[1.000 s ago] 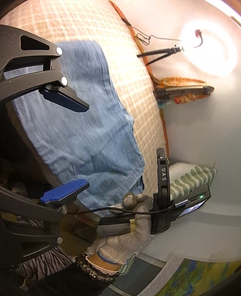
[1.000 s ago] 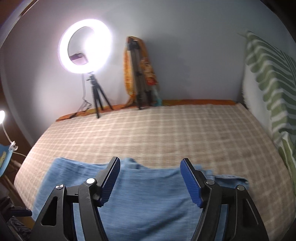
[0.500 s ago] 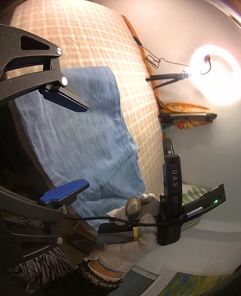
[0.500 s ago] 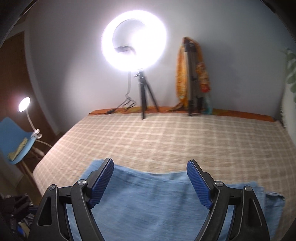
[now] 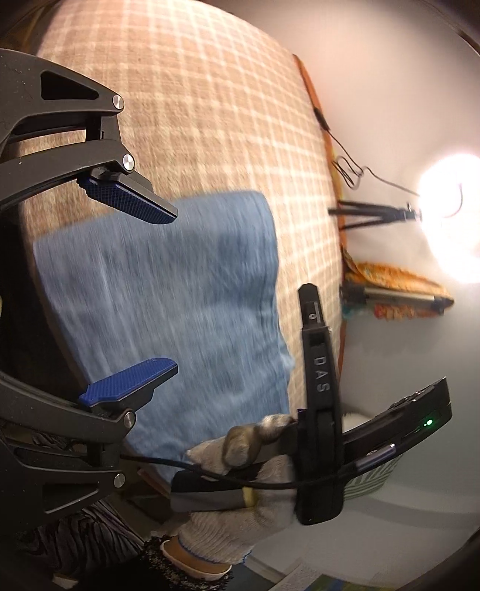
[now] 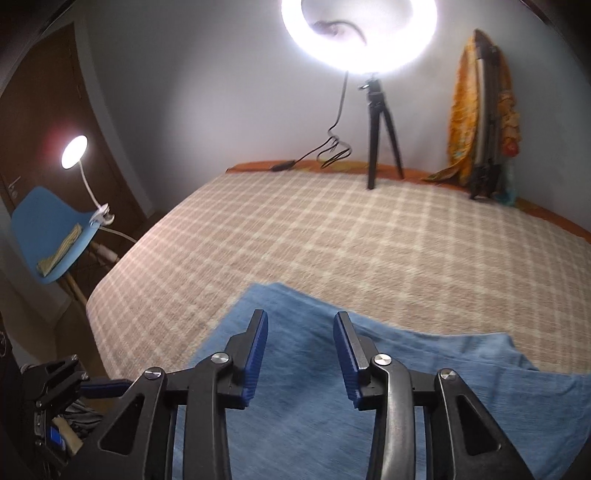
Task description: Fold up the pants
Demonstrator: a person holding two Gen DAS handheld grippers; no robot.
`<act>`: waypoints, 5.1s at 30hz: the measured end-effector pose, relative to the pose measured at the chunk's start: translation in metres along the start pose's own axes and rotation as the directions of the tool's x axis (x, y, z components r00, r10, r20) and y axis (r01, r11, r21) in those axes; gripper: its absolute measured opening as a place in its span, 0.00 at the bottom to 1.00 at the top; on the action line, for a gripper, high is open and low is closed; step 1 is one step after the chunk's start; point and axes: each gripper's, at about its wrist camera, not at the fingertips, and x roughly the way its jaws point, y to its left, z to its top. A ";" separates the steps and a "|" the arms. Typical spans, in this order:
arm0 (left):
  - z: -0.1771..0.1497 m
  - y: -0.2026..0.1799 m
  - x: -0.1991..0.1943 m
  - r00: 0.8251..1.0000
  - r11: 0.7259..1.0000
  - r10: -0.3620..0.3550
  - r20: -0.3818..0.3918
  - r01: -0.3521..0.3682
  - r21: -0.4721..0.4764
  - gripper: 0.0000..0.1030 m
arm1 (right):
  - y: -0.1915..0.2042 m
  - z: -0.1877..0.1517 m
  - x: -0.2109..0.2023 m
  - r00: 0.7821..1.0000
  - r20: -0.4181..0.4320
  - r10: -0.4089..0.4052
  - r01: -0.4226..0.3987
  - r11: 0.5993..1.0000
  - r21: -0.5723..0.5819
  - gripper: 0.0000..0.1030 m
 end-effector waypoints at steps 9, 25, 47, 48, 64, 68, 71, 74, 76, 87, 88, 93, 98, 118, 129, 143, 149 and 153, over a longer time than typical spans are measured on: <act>-0.024 0.054 0.028 0.997 0.989 0.012 -0.077 -0.023 -0.146 0.71 | 0.034 -0.006 0.061 0.990 -0.138 0.017 -0.029 0.996 -0.085 0.27; -0.048 0.066 0.032 0.988 0.961 -0.124 -0.090 0.097 -0.258 0.56 | 0.064 0.003 0.119 0.976 -0.217 0.005 -0.029 0.994 -0.106 0.29; -0.041 0.011 -0.001 0.981 0.975 -0.192 0.032 0.195 -0.111 0.23 | 0.079 -0.002 0.099 0.937 -0.344 0.055 -0.063 0.998 -0.012 0.58; -0.042 0.011 -0.001 0.981 0.976 -0.190 0.031 0.193 -0.105 0.23 | 0.080 -0.004 0.101 0.935 -0.351 0.041 -0.053 0.998 -0.025 0.58; -0.055 0.022 0.014 0.988 0.960 -0.156 -0.017 0.148 -0.239 0.52 | 0.031 -0.011 0.082 0.953 -0.265 0.146 -0.104 0.980 0.167 0.08; -0.048 0.007 0.013 0.983 0.965 -0.184 0.006 0.182 -0.188 0.24 | 0.017 -0.011 0.067 0.957 -0.215 0.194 -0.138 0.959 0.248 0.06; -0.040 -0.004 0.010 0.978 0.964 -0.206 0.030 0.208 -0.166 0.18 | 0.007 -0.010 0.051 0.964 -0.172 0.204 -0.152 0.950 0.274 0.05; -0.029 -0.008 0.010 0.971 0.959 -0.233 0.051 0.238 -0.153 0.15 | -0.003 -0.008 0.031 0.971 -0.126 0.204 -0.161 0.943 0.292 0.04; -0.023 -0.016 0.008 0.966 0.957 -0.249 0.064 0.255 -0.137 0.15 | -0.006 -0.008 0.018 0.974 -0.095 0.204 -0.167 0.937 0.307 0.04; 0.017 -0.063 0.018 0.936 0.940 -0.335 0.110 0.341 -0.035 0.14 | -0.058 -0.018 -0.058 0.988 0.072 0.139 -0.156 0.907 0.391 0.04; 0.019 -0.068 0.020 0.933 0.937 -0.343 0.108 0.348 -0.029 0.14 | -0.066 -0.021 -0.066 0.988 0.082 0.131 -0.153 0.904 0.400 0.04; 0.029 -0.095 0.042 0.918 0.921 -0.387 0.088 0.389 -0.013 0.14 | -0.091 -0.034 -0.092 0.991 0.110 0.080 -0.120 0.895 0.429 0.04; 0.041 -0.116 0.068 0.905 0.908 -0.419 0.066 0.420 0.007 0.14 | -0.121 -0.046 -0.115 0.990 0.138 0.027 -0.090 0.877 0.472 0.03; 0.082 -0.211 0.135 0.869 0.858 -0.494 -0.033 0.494 0.142 0.14 | -0.232 -0.117 -0.183 0.969 0.189 -0.157 -0.003 0.760 0.650 0.02; 0.076 -0.235 0.139 0.865 0.844 -0.497 -0.067 0.500 0.196 0.14 | -0.266 -0.136 -0.196 0.962 0.204 -0.182 -0.014 0.712 0.702 0.02; 0.045 -0.242 0.153 0.839 0.812 -0.524 -0.147 0.544 0.209 0.35 | -0.287 -0.151 -0.200 0.957 0.139 -0.254 0.086 0.707 0.702 0.01; 0.033 -0.251 0.151 0.843 0.805 -0.520 -0.137 0.538 0.251 0.39 | -0.281 -0.146 -0.213 0.950 0.136 -0.281 0.121 0.734 0.668 0.12; 0.023 -0.263 0.138 0.865 0.795 -0.487 -0.120 0.496 0.351 0.43 | -0.278 -0.145 -0.218 0.947 0.128 -0.295 0.141 0.739 0.658 0.19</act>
